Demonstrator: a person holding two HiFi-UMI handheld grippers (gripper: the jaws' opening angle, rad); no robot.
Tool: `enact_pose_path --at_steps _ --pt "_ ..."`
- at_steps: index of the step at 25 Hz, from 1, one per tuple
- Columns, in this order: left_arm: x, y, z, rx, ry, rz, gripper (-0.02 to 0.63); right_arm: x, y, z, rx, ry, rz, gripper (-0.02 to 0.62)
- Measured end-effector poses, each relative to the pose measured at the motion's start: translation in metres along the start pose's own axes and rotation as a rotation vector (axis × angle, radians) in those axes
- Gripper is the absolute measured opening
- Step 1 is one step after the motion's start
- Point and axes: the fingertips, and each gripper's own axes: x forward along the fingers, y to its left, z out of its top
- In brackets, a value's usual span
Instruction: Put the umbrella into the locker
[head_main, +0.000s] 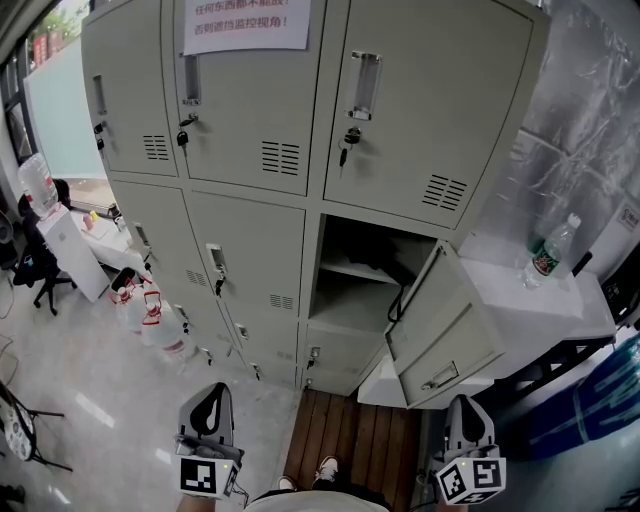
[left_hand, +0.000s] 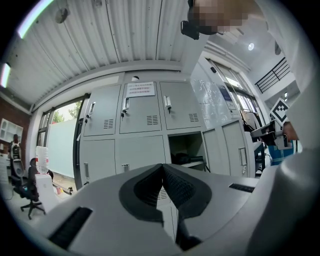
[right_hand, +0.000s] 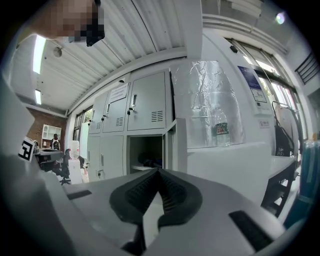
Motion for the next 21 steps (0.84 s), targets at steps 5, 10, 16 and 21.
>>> enact_pose_path --at_steps 5,10,16,21 --pt "0.000 -0.006 -0.002 -0.003 0.004 -0.021 0.021 -0.009 -0.003 0.000 0.003 -0.004 -0.007 0.017" --pt "-0.001 -0.012 0.001 -0.010 -0.004 -0.037 0.021 -0.016 -0.002 -0.003 0.002 0.009 -0.016 0.017" --pt "-0.006 -0.015 -0.003 -0.010 0.003 -0.043 0.021 -0.022 0.000 -0.005 0.001 0.015 -0.015 0.017" --pt "-0.009 -0.013 -0.004 -0.012 0.000 -0.043 0.021 -0.025 0.005 -0.006 -0.001 0.010 -0.007 0.017"
